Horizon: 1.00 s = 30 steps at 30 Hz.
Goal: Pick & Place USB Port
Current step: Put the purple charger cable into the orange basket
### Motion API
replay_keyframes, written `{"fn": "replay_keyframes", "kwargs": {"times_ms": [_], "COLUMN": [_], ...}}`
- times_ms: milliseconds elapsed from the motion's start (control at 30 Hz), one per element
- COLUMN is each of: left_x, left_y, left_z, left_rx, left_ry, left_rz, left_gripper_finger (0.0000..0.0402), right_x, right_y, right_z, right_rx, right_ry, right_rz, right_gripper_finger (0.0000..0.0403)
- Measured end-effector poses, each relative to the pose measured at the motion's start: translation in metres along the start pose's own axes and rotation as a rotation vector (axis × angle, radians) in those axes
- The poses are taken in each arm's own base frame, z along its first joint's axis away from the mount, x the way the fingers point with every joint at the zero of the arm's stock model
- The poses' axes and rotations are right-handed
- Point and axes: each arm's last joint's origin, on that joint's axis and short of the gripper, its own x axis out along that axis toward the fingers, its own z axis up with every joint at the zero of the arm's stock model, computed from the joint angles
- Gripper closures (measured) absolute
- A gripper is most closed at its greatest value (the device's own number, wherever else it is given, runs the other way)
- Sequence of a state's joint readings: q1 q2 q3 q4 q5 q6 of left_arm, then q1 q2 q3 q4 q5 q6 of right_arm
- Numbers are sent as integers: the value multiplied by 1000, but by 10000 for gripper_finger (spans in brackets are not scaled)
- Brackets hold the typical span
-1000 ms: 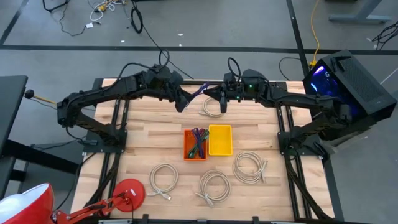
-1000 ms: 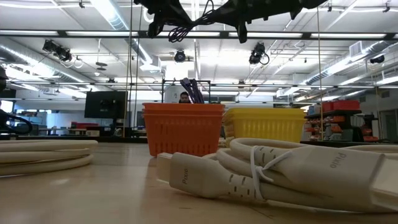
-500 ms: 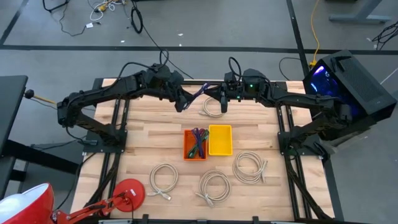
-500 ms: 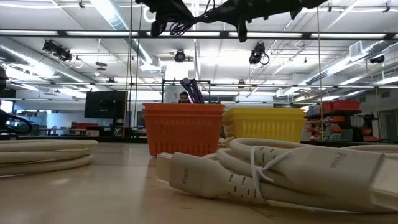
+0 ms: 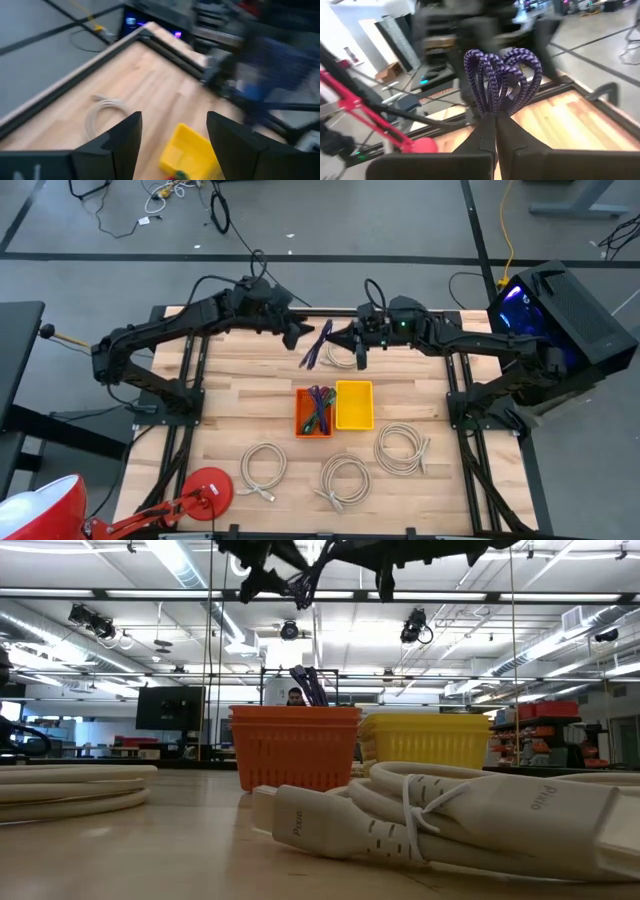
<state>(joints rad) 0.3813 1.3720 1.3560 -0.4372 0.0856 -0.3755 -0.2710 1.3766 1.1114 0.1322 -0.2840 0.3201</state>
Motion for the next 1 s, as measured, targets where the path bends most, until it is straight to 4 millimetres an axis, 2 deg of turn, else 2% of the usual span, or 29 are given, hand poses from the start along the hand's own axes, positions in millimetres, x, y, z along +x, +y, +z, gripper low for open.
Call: {"fn": "replay_keyframes", "kwargs": {"times_ms": [167,367,567,700,1000], "left_x": [-3,-5,-6,-6,-6], "left_y": [22,37,41,40,39], "left_z": [5,10,11,10,10], "left_rx": [-34,-55,-40,-35,-36], "left_ry": [4,-13,-16,-14,0], "left_rz": [86,129,139,138,103], "left_gripper_finger": [169,174,174,174,174], "right_x": [5,7,20,35,58], "right_y": [18,33,41,44,44], "right_z": [-11,-25,-42,-62,-94], "right_rx": [26,32,69,94,127], "right_ry": [65,149,220,288,390], "right_rz": [46,27,10,14,3], "right_gripper_finger": [403,403,403,403,403]}}
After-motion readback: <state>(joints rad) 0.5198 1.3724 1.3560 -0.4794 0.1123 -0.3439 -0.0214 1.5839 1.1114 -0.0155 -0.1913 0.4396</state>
